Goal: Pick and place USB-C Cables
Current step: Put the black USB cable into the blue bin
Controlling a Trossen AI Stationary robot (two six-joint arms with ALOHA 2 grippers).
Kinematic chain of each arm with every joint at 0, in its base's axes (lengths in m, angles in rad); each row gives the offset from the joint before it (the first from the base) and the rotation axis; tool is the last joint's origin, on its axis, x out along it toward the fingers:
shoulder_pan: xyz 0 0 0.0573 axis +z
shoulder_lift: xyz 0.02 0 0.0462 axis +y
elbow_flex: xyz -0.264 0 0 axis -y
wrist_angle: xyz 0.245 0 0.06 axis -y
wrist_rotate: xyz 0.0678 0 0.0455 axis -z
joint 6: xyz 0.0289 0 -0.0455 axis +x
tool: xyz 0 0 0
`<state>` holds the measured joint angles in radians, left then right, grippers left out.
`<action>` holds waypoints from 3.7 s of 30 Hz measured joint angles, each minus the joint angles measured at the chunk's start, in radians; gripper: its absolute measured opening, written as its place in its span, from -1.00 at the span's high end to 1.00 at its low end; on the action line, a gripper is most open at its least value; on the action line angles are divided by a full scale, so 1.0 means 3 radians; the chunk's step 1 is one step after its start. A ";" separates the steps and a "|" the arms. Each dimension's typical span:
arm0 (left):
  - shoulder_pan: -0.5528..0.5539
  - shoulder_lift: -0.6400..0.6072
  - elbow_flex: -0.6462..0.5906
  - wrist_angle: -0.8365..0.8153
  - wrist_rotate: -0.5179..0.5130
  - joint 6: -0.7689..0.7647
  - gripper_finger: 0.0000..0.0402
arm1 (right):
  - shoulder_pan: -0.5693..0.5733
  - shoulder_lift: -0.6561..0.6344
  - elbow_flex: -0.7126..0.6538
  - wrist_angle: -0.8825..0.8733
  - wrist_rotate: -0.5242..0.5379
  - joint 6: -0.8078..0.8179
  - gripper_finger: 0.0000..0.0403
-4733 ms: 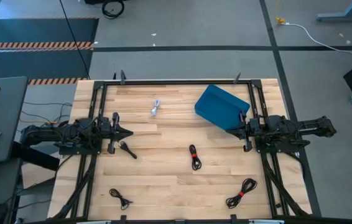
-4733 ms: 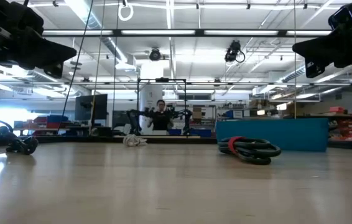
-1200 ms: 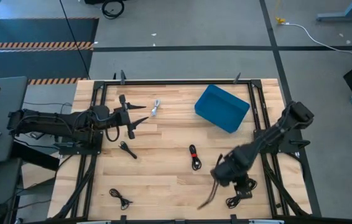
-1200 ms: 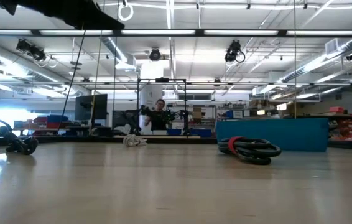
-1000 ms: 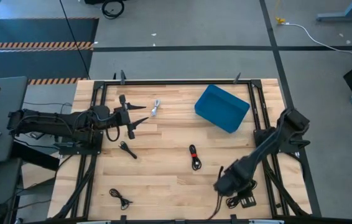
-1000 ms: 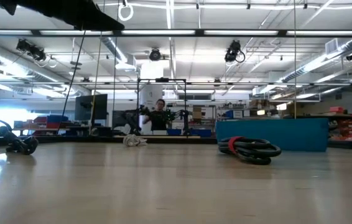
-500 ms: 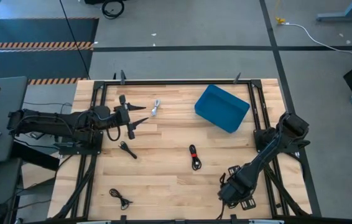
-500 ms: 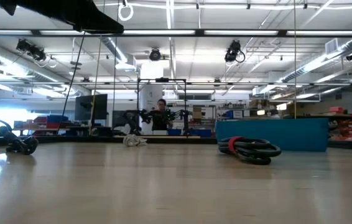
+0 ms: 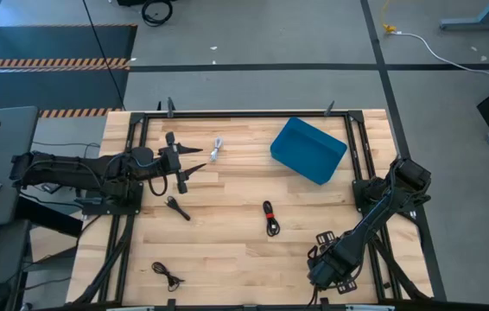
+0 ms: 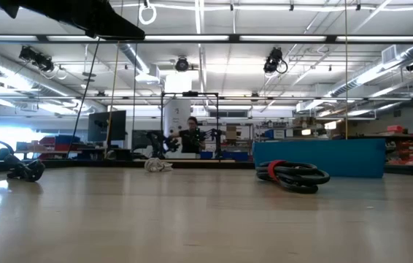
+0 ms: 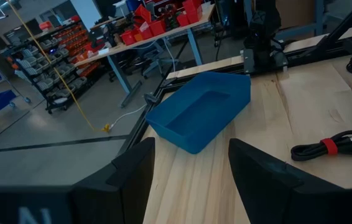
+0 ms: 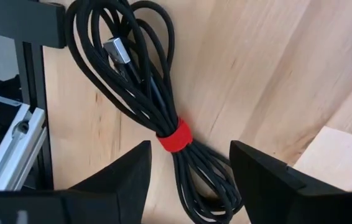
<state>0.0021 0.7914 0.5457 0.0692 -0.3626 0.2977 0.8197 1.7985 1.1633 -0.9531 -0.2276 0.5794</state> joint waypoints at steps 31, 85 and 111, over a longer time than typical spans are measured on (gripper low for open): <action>-0.0003 0.0001 0.0000 -0.0027 0.0000 -0.0088 -0.06 | 0.0186 0.0386 -0.0005 0.0007 0.0342 0.0160 0.17; -0.0004 0.0001 0.0000 -0.0076 0.0000 -0.0170 -0.06 | -0.3780 -0.0538 0.0353 -0.0883 0.1398 -0.0723 0.71; -0.0003 0.0001 0.0000 -0.0101 0.0001 -0.0167 -0.06 | -0.4003 -0.0542 0.0072 -0.0609 0.1302 -0.0800 -0.02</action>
<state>0.0012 0.7918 0.5457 0.0389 -0.3624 0.2478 -0.3813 1.6360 1.1851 -1.1359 0.1631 0.3395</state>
